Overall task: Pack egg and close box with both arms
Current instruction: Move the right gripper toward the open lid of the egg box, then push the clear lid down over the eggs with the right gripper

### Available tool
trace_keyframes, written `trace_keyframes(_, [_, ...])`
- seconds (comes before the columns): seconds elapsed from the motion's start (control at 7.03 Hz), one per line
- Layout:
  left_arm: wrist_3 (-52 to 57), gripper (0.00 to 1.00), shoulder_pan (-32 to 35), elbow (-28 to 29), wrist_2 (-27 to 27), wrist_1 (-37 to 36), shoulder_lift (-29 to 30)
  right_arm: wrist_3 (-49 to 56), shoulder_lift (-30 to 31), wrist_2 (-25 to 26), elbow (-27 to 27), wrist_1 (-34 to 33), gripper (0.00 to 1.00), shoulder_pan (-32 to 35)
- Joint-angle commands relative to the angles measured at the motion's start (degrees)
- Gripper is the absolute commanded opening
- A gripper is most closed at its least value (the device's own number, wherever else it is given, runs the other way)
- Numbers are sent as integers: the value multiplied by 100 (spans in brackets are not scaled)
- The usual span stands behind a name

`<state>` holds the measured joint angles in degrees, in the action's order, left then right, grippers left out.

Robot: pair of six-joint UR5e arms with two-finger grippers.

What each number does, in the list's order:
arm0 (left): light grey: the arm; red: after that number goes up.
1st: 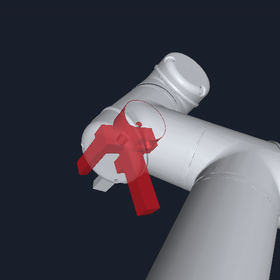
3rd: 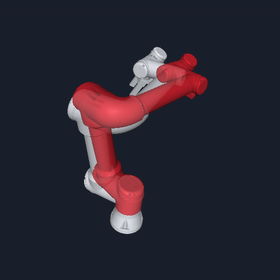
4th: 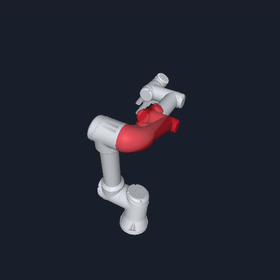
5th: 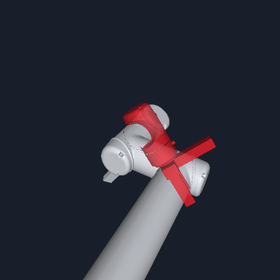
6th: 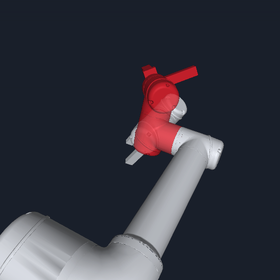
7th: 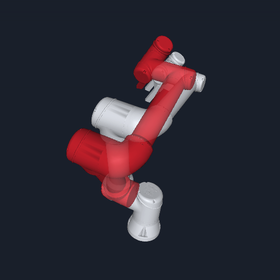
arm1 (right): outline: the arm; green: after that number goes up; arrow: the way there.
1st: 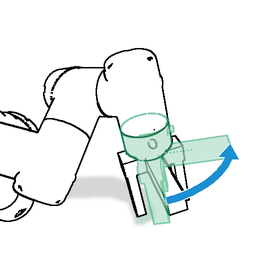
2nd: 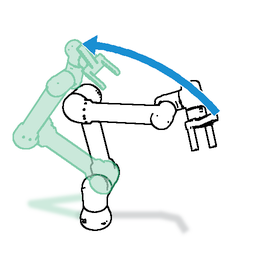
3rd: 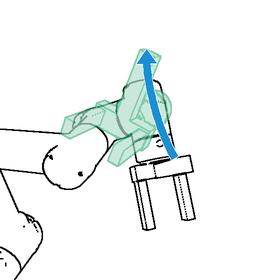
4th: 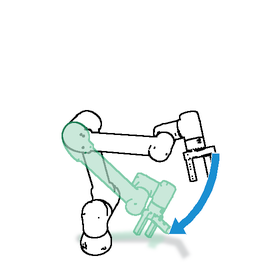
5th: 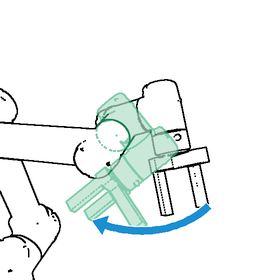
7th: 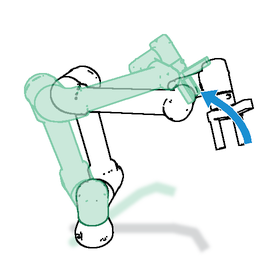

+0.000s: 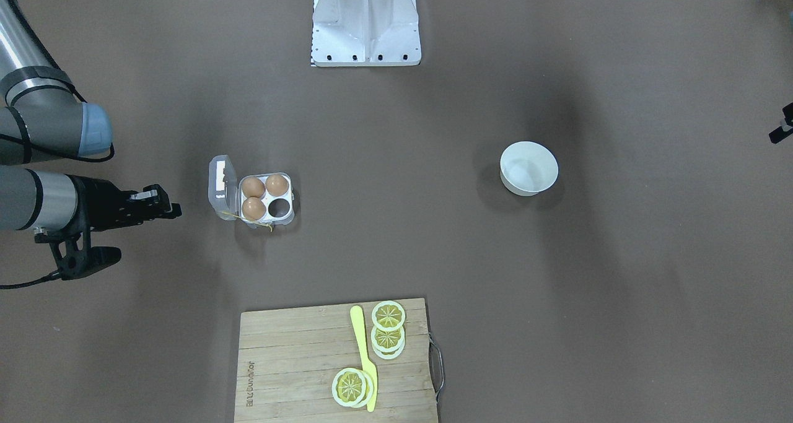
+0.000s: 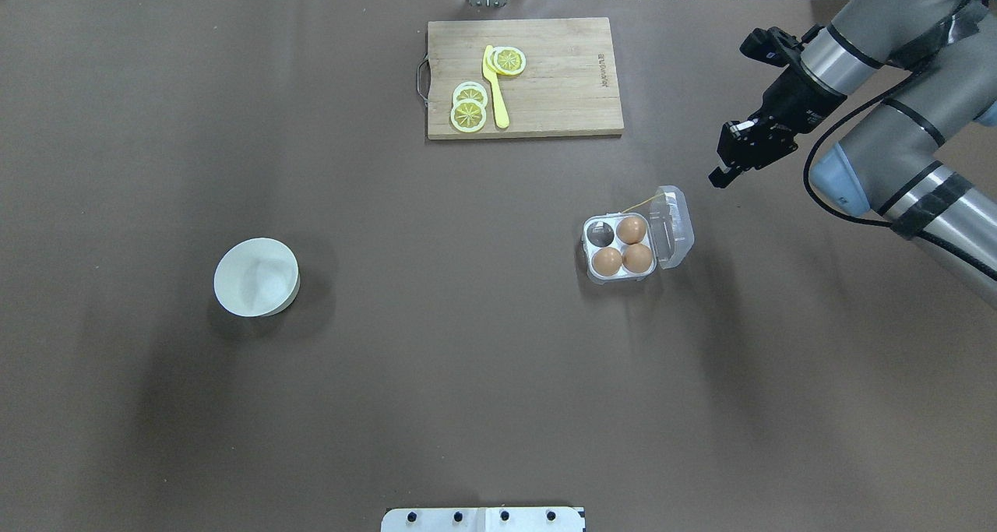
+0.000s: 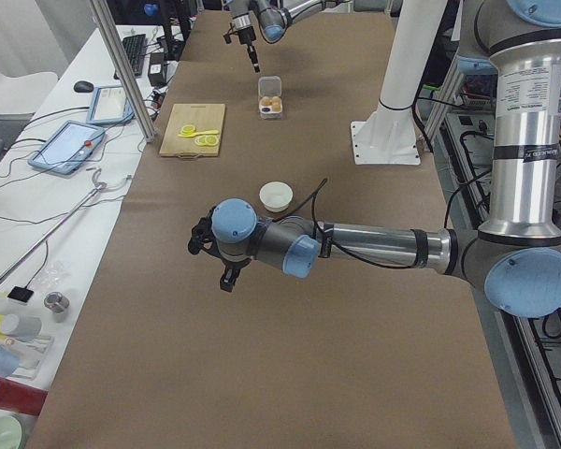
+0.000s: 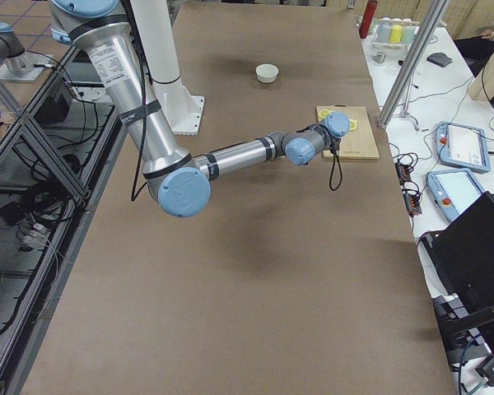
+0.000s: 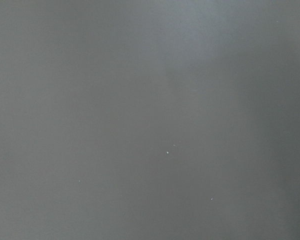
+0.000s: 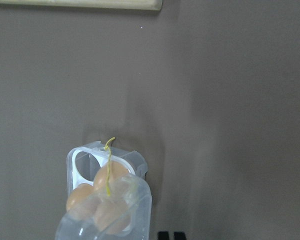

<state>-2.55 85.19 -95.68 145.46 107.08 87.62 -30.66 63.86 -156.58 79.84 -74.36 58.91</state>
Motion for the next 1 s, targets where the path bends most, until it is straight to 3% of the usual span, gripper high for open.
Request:
trace_keyframes(0.0, [0,98,15,-4,0,-29,0,-1,-5,5,-21,0,12,-230])
trace_keyframes(0.85, [0,98,94,-39,18,-29,0,-19,-137,-354,-56,167,13,-381])
